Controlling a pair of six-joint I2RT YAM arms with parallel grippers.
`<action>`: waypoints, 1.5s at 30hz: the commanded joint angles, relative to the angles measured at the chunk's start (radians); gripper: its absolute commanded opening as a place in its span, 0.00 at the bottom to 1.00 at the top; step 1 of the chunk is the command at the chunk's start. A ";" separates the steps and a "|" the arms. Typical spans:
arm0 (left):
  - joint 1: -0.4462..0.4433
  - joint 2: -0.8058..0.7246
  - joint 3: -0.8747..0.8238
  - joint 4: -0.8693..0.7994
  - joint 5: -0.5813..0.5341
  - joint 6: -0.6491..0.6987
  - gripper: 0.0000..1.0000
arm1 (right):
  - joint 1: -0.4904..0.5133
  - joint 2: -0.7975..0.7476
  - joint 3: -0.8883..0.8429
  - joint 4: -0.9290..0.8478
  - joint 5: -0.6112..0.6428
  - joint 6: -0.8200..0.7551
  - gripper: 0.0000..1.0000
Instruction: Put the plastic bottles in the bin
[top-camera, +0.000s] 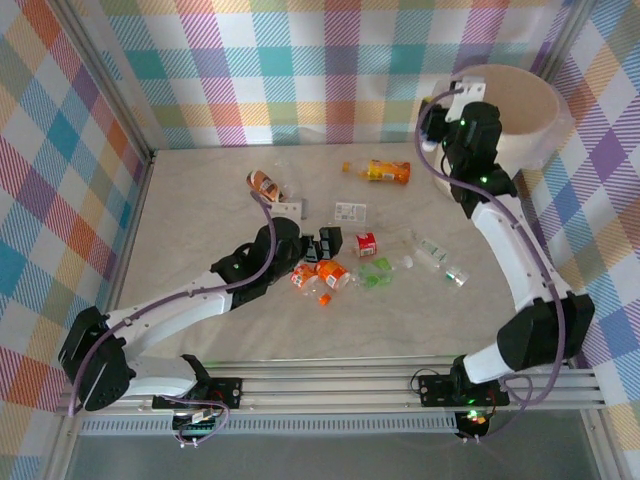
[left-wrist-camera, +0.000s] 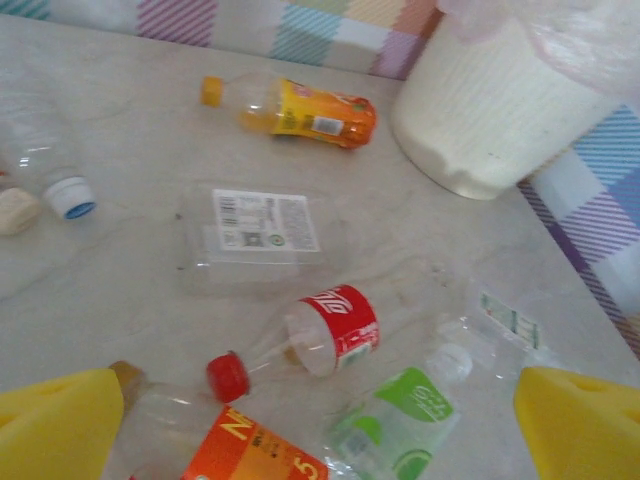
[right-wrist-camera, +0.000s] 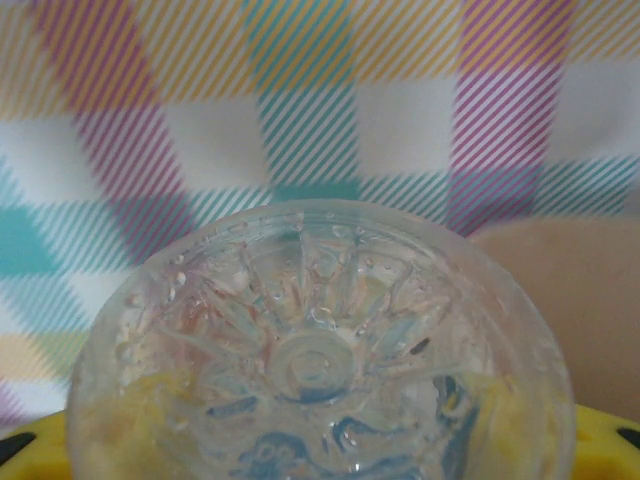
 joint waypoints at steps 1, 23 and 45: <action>-0.006 -0.047 -0.027 -0.015 -0.087 -0.030 1.00 | -0.022 0.070 0.060 0.274 0.177 -0.172 0.56; -0.001 -0.026 -0.044 -0.057 -0.105 -0.065 1.00 | -0.264 0.287 0.115 0.186 0.298 -0.034 0.57; 0.002 0.076 0.018 -0.084 -0.072 -0.089 1.00 | -0.302 0.430 0.492 -0.608 0.071 0.087 0.60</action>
